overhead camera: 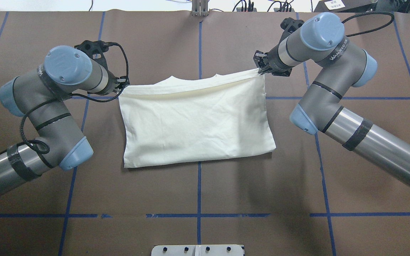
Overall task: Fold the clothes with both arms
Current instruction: 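Lay the hem down near the collar and open both grippers, then move the right gripper to the folded shirt's side edge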
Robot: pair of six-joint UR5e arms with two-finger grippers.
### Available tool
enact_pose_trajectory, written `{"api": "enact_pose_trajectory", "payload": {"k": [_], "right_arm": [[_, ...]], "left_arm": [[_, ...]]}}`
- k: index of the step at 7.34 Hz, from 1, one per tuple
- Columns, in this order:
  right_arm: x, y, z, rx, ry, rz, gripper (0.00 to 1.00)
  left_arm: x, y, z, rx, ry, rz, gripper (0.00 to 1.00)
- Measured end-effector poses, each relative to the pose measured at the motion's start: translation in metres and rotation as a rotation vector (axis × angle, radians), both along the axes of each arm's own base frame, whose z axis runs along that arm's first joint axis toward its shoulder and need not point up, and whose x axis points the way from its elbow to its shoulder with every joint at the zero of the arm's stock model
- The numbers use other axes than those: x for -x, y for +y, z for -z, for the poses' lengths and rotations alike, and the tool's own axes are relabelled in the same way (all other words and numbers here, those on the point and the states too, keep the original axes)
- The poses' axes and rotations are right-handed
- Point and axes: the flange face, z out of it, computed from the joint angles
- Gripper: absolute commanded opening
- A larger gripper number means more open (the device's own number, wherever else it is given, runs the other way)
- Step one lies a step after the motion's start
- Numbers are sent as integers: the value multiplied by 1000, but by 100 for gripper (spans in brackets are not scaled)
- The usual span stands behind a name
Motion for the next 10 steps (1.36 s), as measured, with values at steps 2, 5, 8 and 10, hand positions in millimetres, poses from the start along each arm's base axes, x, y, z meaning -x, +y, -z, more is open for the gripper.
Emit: {"api": "enact_pose_trajectory", "payload": {"k": [2,5,8,10], "right_arm": [[4,3,-3,3,4,9,100],[8,9,-7,-16,10,48,100],[21,91,-24,-43,-2,132,100],[19,161,-37,-62,0,187,100]], "left_arm": [[-4,-7,-1,6,-9,4,100],[19,-22,1,1,-12,33,100],[63,-9,27,-46,-28,19,100],[77,3,36,-61,-19,15,100]]}}
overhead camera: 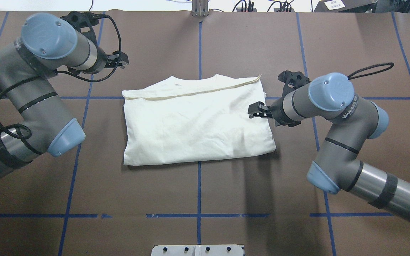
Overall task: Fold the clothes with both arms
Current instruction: 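Move the right gripper to the folded shirt's side edge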
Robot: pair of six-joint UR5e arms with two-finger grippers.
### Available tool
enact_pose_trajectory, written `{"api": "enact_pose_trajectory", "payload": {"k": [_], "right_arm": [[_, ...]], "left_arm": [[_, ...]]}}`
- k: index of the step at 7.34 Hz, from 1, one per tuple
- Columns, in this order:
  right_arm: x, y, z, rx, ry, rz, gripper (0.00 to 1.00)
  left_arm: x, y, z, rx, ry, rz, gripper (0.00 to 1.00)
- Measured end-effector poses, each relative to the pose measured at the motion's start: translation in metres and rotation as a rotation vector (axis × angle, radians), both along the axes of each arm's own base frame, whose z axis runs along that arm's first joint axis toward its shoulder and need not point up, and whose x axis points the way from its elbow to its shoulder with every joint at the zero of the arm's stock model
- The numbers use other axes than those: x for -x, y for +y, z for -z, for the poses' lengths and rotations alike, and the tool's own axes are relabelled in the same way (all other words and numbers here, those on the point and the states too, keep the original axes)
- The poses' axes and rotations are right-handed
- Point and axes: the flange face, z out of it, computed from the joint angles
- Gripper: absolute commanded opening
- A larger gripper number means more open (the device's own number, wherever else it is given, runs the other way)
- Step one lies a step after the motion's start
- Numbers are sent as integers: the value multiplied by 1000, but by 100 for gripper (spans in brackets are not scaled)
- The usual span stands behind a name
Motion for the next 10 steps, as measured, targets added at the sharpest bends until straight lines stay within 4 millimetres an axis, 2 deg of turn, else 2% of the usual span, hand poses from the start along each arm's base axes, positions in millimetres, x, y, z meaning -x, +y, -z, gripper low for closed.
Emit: {"api": "enact_pose_trajectory", "payload": {"k": [1,2,3,4,8,9,10], "right_arm": [[0,20,-11,4,13,19,100],[2,31,-19,9,24,33,89],[4,38,-23,13,30,44,41],[5,41,-24,15,31,50,1],[0,46,-25,13,27,65,0],[-6,54,-25,7,23,73,0],[-14,71,-25,0,18,91,0]], "left_arm": [[2,1,1,-1,2,1,100],[3,2,2,-1,4,2,100],[3,3,2,-2,5,3,100],[4,3,3,-2,7,3,100],[3,5,4,-3,11,1,100],[3,6,5,-4,13,1,100],[4,6,6,-5,15,1,100]]}}
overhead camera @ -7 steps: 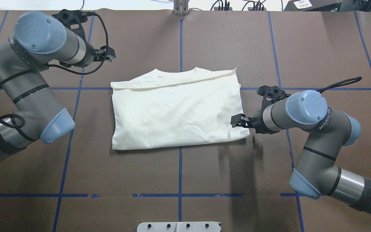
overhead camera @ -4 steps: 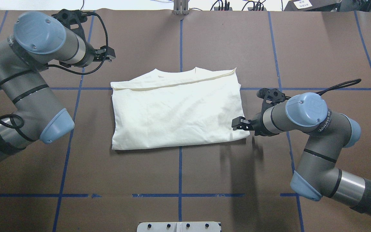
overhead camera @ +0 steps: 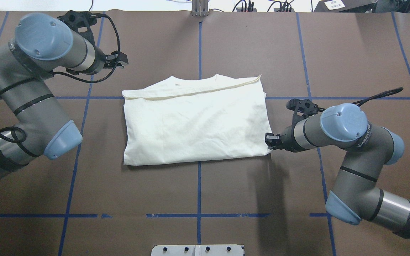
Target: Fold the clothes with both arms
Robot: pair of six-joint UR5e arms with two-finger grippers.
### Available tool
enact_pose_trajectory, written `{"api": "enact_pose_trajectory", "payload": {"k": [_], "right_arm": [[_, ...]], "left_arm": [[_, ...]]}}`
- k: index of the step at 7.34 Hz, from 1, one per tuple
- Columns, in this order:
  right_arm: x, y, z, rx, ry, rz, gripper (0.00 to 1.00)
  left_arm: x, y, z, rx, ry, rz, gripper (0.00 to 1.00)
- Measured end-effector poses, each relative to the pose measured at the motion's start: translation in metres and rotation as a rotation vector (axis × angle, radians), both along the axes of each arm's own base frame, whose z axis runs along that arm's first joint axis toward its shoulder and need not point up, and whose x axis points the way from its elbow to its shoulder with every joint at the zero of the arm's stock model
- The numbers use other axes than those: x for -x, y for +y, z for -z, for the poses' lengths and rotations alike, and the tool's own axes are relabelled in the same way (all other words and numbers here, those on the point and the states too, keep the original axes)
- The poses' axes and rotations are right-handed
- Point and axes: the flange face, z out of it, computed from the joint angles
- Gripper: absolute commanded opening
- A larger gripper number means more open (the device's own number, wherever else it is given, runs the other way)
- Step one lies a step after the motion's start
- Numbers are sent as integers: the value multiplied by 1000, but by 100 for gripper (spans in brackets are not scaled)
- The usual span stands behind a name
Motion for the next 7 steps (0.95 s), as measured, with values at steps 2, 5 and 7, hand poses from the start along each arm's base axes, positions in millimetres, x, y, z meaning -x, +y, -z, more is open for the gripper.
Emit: {"api": "enact_pose_trajectory", "payload": {"k": [2,5,7], "right_arm": [[-19,59,-3,-3,-4,73,0],[-41,154,-17,15,26,239,99],[-50,171,-12,13,18,272,100]], "left_arm": [[1,1,3,-1,6,3,100],[-6,12,10,2,27,-1,100],[-16,31,11,35,64,-31,100]]}}
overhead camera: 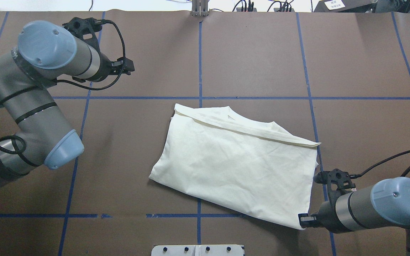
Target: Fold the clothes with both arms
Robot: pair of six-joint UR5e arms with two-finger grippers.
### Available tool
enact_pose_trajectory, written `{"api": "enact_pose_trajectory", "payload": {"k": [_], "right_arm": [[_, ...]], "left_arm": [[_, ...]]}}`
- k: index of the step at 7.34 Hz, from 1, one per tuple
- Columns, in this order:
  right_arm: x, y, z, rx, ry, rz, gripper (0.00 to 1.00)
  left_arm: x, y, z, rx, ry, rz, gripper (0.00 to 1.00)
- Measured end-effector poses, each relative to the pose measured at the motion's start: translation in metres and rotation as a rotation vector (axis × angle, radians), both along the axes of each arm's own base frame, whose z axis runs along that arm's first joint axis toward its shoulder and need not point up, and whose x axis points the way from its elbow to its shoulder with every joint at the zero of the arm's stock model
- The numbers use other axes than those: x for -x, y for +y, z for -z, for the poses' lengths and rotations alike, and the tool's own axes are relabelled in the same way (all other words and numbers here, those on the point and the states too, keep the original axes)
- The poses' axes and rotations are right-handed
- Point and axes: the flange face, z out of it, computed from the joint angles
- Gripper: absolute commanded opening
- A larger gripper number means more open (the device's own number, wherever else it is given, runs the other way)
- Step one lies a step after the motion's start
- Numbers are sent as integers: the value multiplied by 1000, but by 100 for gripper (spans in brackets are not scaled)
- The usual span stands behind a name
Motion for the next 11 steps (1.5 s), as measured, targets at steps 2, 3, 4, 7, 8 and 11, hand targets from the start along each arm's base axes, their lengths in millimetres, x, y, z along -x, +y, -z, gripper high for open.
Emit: {"api": "enact_pose_trajectory", "payload": {"k": [2,3,4,7,8,11], "right_arm": [[-14,-21,26,-15,-56,-57,100],[-23,-44,42,-26,-93,-113,100],[-32,-66,55,-38,-122,-166,100],[-45,-95,71,-59,-155,-242,100],[-45,-97,71,-60,-154,-248,100],[-44,-99,69,-58,-150,-249,100]], "left_arm": [[-24,35,-1,119,83,-31,99],[-49,71,0,204,129,-38,93],[-76,112,4,295,172,-46,86],[-132,186,2,427,199,-55,77],[-142,189,-4,430,191,-51,72],[-157,186,-26,428,174,-37,38]]}}
